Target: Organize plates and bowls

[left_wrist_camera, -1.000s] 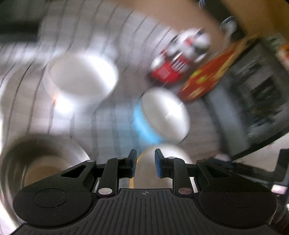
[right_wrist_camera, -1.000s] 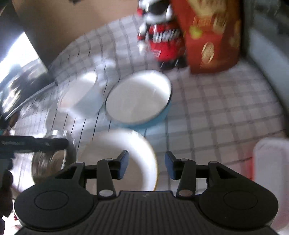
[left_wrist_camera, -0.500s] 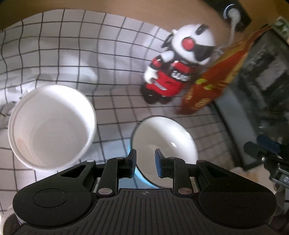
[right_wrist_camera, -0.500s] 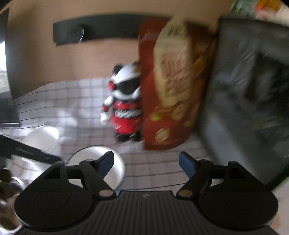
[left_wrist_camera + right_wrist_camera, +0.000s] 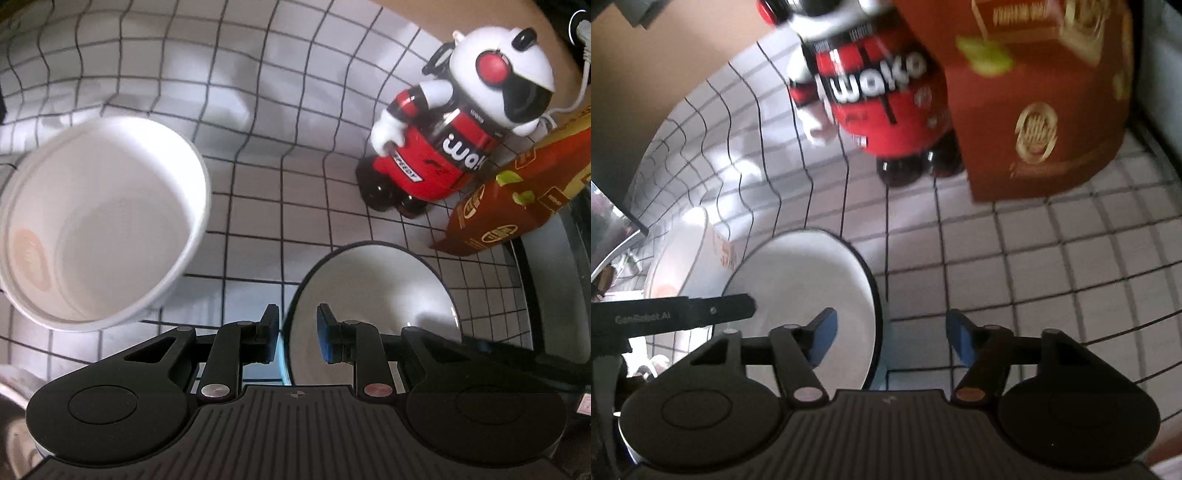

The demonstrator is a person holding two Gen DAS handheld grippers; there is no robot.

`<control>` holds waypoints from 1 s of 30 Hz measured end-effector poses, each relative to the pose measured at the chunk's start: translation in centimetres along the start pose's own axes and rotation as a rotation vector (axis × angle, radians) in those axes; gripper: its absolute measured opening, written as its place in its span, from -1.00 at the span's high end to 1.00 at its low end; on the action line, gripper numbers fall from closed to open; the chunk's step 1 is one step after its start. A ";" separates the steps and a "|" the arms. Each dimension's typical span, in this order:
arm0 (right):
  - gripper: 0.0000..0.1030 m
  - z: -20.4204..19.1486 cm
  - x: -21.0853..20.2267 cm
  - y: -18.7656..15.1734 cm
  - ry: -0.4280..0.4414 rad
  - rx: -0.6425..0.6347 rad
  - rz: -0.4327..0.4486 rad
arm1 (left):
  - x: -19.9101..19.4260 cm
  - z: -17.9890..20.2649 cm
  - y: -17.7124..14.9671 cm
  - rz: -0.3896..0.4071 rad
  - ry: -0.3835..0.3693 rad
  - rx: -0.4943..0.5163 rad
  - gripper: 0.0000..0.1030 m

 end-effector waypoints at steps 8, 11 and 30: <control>0.31 -0.9 0.7 -1.7 0.105 0.008 -0.073 | 1.0 0.3 -0.1 -0.015 -0.025 0.036 0.35; 0.31 -1.9 0.8 -1.1 0.045 -0.056 -0.057 | 0.7 -0.7 0.0 -0.017 -0.066 -0.037 0.37; 0.30 -1.9 2.3 -0.8 0.081 -0.040 -0.081 | 3.4 -1.1 -0.2 -0.107 -0.060 -0.076 0.45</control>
Point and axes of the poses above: each gripper's, at about its wrist camera, not at the fingertips, and x roughly the way its jaws point, z to its right, y to its top, the point moved 8 cm from there along x, roughly the way its jaws point, and after that the axes turned 5 degrees about -y, right-handed, at the moved point
